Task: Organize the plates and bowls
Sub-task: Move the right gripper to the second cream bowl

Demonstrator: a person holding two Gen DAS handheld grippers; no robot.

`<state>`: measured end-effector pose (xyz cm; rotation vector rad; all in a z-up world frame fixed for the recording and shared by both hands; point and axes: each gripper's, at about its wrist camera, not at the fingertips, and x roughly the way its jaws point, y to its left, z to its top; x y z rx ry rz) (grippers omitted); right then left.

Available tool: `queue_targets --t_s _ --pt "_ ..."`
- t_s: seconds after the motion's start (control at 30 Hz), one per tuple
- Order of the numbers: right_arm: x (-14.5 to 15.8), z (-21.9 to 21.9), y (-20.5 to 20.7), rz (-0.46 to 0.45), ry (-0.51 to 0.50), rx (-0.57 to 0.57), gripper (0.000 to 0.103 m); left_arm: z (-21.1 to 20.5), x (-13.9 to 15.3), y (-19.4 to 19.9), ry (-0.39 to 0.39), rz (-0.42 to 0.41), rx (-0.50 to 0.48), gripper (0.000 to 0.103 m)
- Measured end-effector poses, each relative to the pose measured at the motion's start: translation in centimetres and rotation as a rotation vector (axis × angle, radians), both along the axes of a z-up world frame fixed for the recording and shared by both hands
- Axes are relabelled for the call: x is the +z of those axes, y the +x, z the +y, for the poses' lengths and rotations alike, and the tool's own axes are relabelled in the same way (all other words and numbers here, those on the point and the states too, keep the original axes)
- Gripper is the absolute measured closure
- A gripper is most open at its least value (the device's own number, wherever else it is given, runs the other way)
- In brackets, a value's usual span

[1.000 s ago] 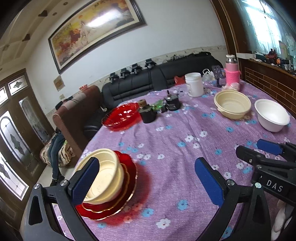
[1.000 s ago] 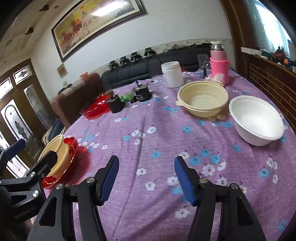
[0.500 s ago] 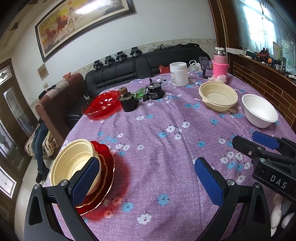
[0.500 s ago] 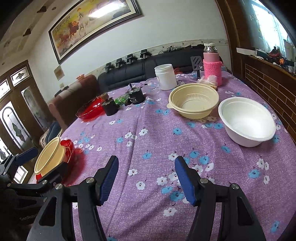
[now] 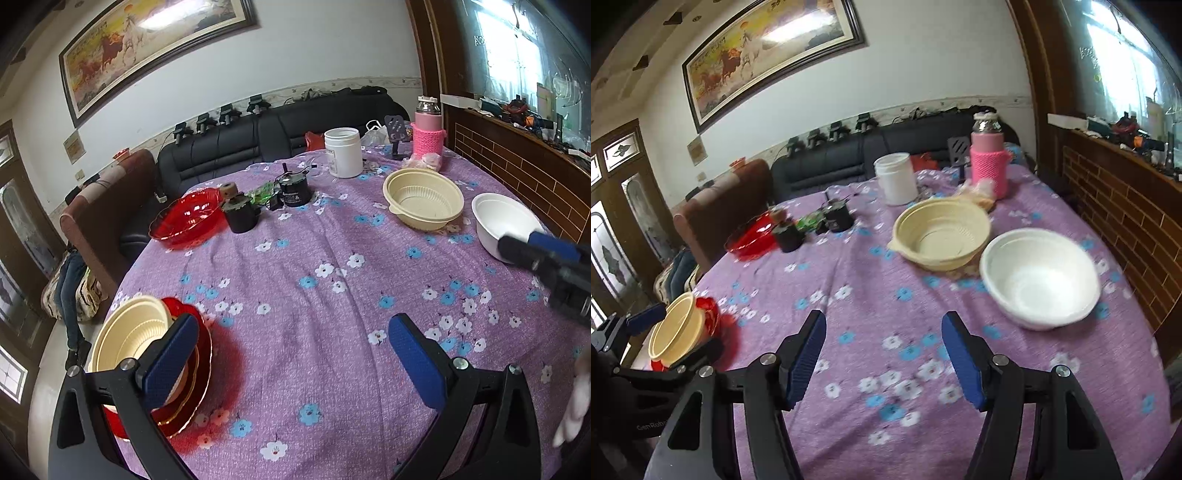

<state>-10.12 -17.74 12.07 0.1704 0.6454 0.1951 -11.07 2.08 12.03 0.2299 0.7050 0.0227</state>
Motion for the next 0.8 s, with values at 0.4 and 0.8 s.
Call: queue_targets --t_s 0.4,0.8 --pt "3.6 -6.5 4.7 -0.008 -0.076 -0.119 0.033 1.9 5.5 3.8 -0.104 0.008 -0.042 0.000" --pt "0.2 -8.6 16.3 0.246 -0.036 -0.095 0.033 1.3 3.8 10.8 -0.248 0.161 -0.047 0.000"
